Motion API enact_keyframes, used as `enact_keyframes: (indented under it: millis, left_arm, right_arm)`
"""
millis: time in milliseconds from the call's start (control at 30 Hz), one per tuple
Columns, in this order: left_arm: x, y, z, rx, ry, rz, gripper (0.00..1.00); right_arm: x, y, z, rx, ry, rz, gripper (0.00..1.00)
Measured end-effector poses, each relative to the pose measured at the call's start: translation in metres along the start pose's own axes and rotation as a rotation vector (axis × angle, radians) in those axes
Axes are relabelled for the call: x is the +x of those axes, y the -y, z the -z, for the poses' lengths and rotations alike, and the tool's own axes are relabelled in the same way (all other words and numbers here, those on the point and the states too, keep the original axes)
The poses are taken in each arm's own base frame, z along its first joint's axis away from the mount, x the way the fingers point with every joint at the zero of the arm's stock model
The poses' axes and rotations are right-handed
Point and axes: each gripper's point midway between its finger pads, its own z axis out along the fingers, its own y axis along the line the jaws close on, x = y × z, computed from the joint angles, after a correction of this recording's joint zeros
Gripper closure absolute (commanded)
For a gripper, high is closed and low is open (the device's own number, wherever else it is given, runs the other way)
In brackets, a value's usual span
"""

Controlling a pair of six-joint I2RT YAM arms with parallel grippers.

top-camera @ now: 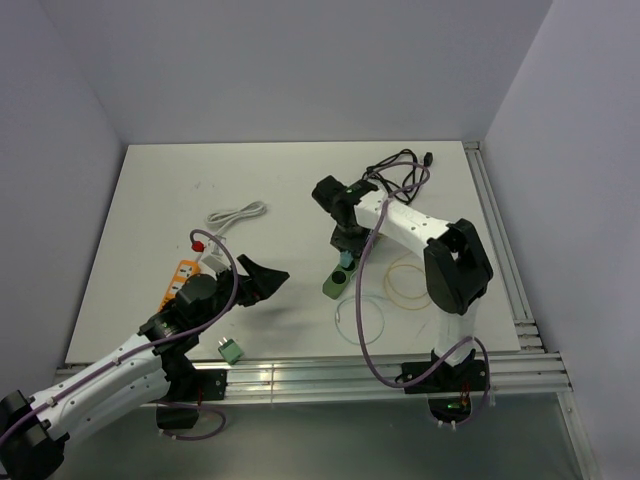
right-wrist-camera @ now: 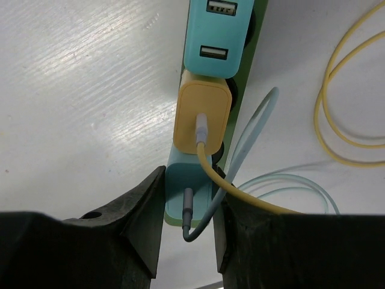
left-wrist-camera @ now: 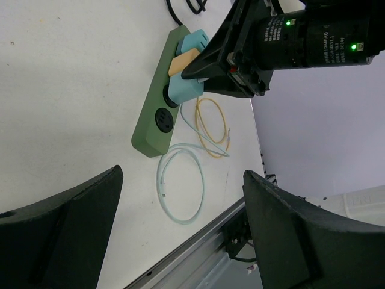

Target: Insert the plug

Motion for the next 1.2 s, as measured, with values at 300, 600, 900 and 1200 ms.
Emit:
enact_keyframes:
  millis: [300,600,900,1200]
  left_arm:
    - [-0.001,0.002,0.002,0.007,0.005,0.0,0.14]
    - [-0.006,0.005,0.008,0.019,0.024,-0.006,0.14]
    - [-0.002,-0.003,0.008,-0.008,0.007,-0.019,0.14]
    - [-0.002,-0.005,0.012,-0.02,0.009,-0.024,0.14]
  right_arm:
    - [0.002,-0.002,-0.011,0.051,0.108,0.005,1.0]
    - [0.012,0.006,-0.023,-0.042,0.143,-0.11,1.0]
    - [0.011,-0.001,-0.027,0.008,0.181,-0.051,1.0]
    - [0.016,0.001,-0.031,-0.02,0.299,-0.049,1.0]
